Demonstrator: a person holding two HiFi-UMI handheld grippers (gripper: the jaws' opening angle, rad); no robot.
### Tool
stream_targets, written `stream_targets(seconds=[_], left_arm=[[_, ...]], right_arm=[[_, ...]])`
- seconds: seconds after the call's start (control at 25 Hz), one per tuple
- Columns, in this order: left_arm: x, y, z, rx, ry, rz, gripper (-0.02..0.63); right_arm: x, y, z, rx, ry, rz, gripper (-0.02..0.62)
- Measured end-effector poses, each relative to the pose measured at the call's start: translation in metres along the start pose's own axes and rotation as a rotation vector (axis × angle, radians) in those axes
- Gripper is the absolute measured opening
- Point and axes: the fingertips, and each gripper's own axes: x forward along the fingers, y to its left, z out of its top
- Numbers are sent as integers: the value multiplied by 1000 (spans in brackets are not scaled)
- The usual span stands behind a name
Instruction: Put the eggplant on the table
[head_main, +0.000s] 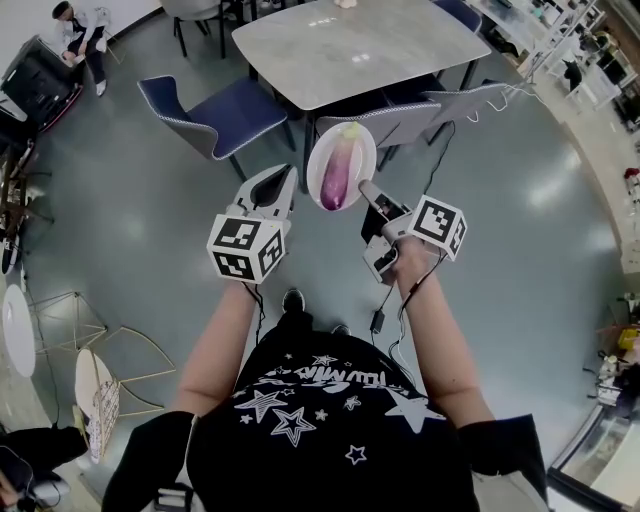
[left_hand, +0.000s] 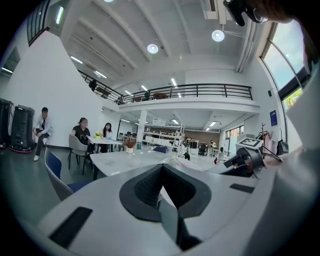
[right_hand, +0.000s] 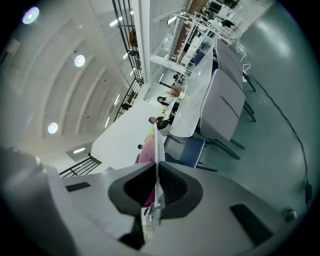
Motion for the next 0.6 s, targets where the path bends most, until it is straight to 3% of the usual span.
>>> stream_targets(seconds=[0.36, 0.6], left_arm=[[21, 34, 3, -8, 5, -29, 8], [35, 65, 7, -10, 6, -50, 8]], right_arm=[[34, 2, 13, -11, -28, -25, 20], [67, 3, 19, 38, -53, -19, 20]])
